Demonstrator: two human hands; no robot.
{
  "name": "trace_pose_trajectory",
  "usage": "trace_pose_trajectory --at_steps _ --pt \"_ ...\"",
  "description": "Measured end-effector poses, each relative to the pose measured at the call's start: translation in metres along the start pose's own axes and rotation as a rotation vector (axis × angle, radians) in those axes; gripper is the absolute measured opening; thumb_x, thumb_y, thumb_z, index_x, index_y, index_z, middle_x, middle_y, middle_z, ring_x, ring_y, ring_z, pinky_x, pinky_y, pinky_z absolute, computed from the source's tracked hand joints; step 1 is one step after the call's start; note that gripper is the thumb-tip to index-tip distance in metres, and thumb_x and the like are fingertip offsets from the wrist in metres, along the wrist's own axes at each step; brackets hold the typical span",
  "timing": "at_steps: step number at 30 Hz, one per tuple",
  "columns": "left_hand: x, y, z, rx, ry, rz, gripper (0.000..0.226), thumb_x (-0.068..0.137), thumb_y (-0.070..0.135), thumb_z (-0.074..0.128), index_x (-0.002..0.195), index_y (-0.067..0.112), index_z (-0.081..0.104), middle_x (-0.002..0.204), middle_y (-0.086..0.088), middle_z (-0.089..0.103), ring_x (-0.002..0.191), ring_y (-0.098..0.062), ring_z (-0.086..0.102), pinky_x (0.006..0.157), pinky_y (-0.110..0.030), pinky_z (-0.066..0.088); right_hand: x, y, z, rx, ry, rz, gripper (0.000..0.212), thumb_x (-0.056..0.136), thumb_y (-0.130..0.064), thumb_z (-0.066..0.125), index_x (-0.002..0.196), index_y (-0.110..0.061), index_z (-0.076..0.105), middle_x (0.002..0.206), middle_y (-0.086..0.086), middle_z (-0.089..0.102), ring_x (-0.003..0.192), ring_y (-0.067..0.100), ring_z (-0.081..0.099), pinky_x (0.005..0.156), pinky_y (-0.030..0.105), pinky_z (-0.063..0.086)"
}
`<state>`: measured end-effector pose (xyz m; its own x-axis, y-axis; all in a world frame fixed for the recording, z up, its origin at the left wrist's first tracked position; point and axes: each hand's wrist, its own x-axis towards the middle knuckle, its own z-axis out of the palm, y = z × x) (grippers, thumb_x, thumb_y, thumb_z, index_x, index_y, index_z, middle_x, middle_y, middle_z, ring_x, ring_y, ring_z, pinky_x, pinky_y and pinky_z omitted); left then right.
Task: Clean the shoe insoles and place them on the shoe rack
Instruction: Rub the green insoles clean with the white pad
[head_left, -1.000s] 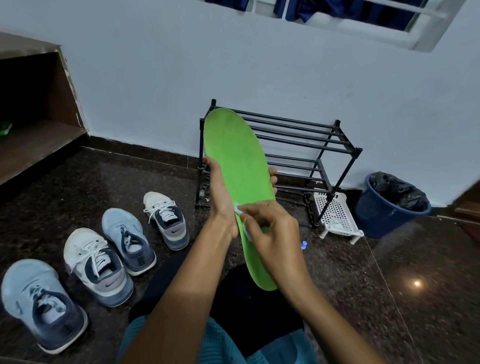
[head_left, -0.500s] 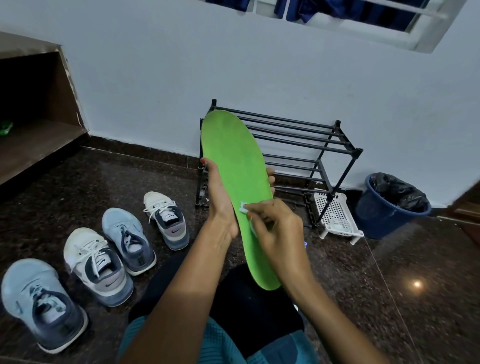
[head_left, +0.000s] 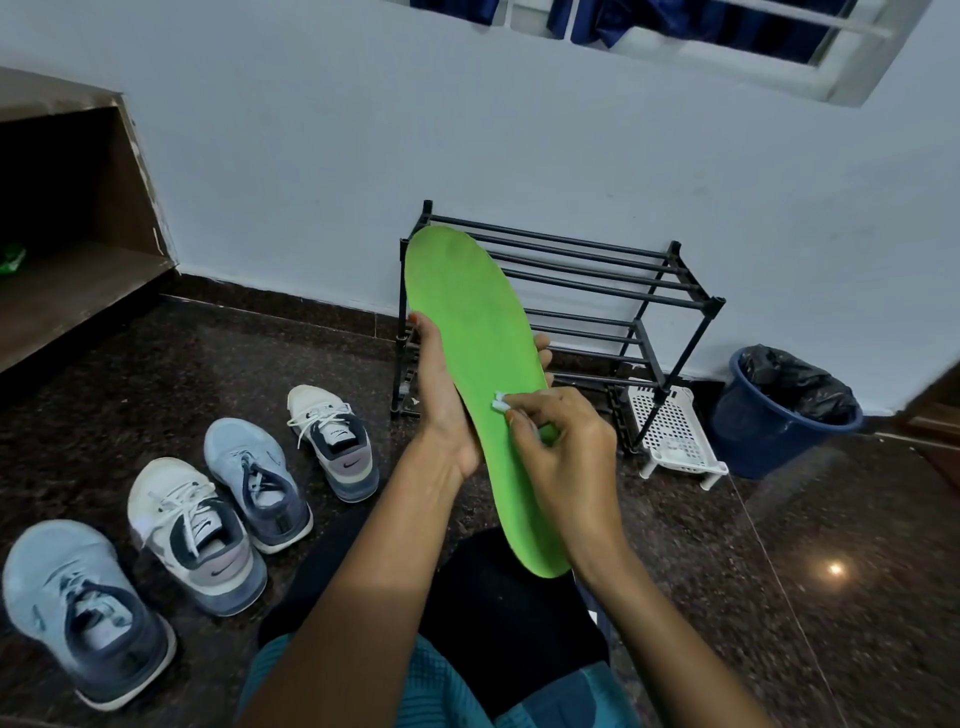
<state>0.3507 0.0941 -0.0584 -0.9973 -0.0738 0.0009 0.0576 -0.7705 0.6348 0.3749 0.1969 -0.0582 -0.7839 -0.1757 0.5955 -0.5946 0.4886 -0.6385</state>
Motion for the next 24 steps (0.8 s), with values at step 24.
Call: trace_pose_trajectory --at_steps 24 --pt "-0.007 0.001 0.006 -0.001 -0.072 -0.036 0.093 0.088 0.074 0.009 0.111 0.001 0.062 0.098 -0.02 0.07 0.085 -0.028 0.069 0.072 -0.035 0.058 0.023 0.011 -0.01 -0.083 -0.088 -0.185 0.024 0.076 0.003 0.06 0.097 -0.002 0.07 0.085 0.0 0.054 0.079 0.017 0.056 0.073 0.018 0.042"
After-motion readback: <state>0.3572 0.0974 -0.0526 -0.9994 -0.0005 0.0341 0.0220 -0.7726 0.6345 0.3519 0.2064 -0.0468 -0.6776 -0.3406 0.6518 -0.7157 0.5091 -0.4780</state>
